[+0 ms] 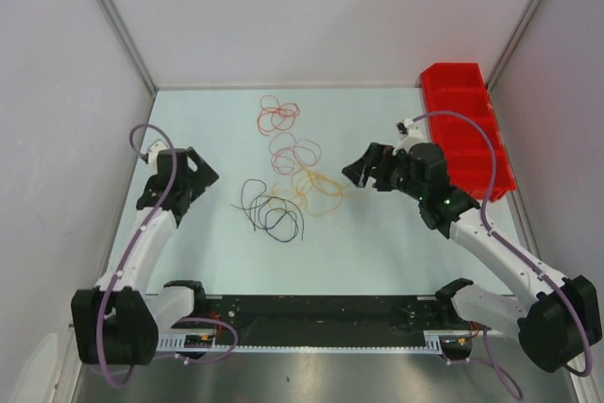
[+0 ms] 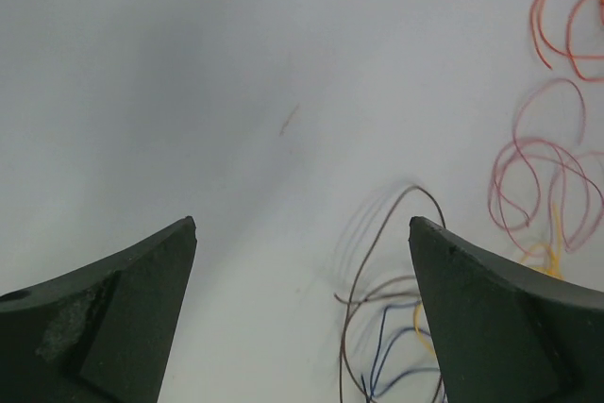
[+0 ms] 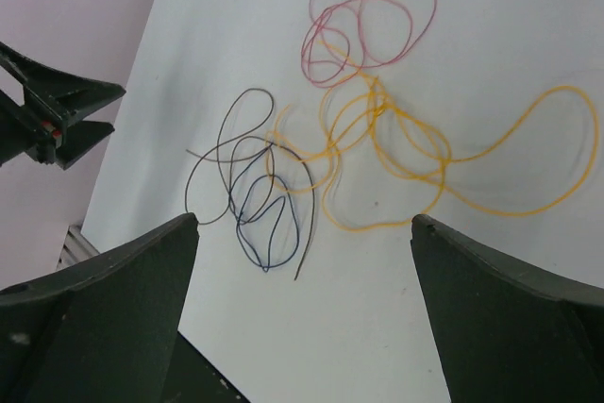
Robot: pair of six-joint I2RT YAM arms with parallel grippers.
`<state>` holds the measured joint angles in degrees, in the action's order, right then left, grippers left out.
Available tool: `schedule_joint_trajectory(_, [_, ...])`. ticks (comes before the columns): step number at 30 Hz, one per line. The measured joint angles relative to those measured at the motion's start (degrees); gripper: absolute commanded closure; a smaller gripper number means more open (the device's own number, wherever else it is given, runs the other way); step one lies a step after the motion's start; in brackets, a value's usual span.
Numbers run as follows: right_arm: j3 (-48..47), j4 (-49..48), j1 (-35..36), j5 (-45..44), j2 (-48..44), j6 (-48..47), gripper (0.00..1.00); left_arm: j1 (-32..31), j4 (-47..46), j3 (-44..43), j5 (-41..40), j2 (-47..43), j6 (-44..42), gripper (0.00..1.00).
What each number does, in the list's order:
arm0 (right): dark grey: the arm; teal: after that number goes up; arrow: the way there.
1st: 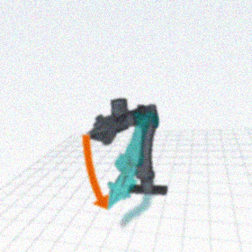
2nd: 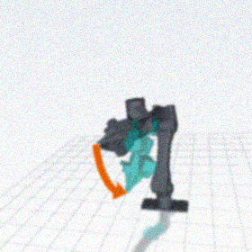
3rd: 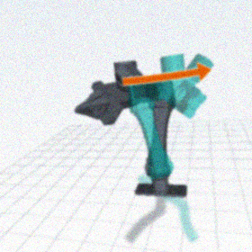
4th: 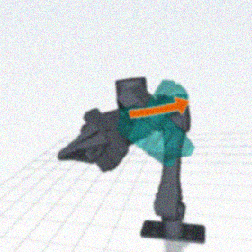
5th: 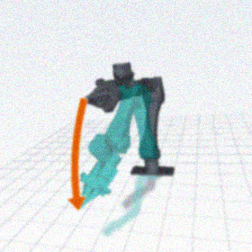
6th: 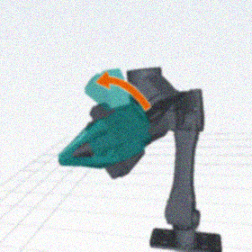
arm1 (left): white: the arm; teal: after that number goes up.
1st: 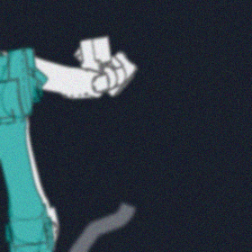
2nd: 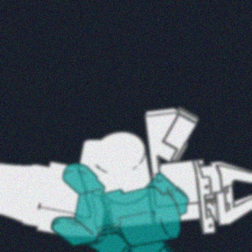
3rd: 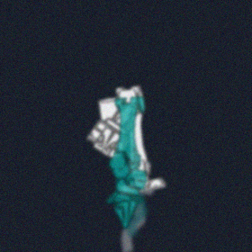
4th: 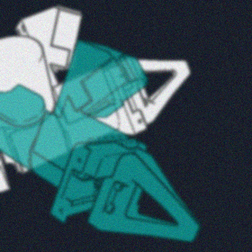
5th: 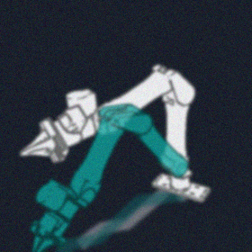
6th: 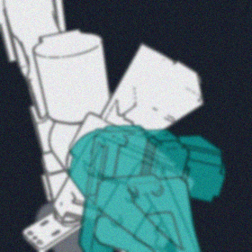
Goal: Untangle the cables
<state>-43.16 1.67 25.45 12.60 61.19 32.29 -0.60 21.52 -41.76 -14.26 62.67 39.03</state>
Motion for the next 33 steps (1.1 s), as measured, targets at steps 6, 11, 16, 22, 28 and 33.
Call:
schedule_joint_trajectory(6, [-1.14, 5.20, 5.53, -5.18, 0.92, -0.15, 0.00, -6.97, 4.57, 2.34, 2.78, -11.52, -0.66, 0.10])
schedule_joint_trajectory(11, [-1.14, 8.02, 6.29, -7.43, 3.06, -0.20, 0.00, -22.80, 8.00, 2.32, -0.28, -12.07, -0.61, 0.10])
schedule_joint_trajectory(16, [-1.14, 9.90, 6.34, -9.03, 3.08, -0.39, 0.00, -29.59, 10.01, 2.40, -2.97, -6.88, -0.59, 0.21])
schedule_joint_trajectory(22, [-1.14, 12.61, 6.34, -10.49, 3.08, -0.87, 0.01, -31.61, 9.38, 2.75, -4.09, -0.31, -1.07, 0.32])
schedule_joint_trajectory(28, [-1.14, 14.47, 6.36, -11.28, 2.91, -1.09, 0.01, -32.28, 6.91, 2.51, -4.04, 7.26, -2.12, 1.00])
schedule_joint_trajectory(33, [-1.14, 14.71, 6.36, -11.37, 2.60, -1.07, 0.01, -33.03, 13.07, -4.96, -5.25, 12.52, -4.59, 1.00])
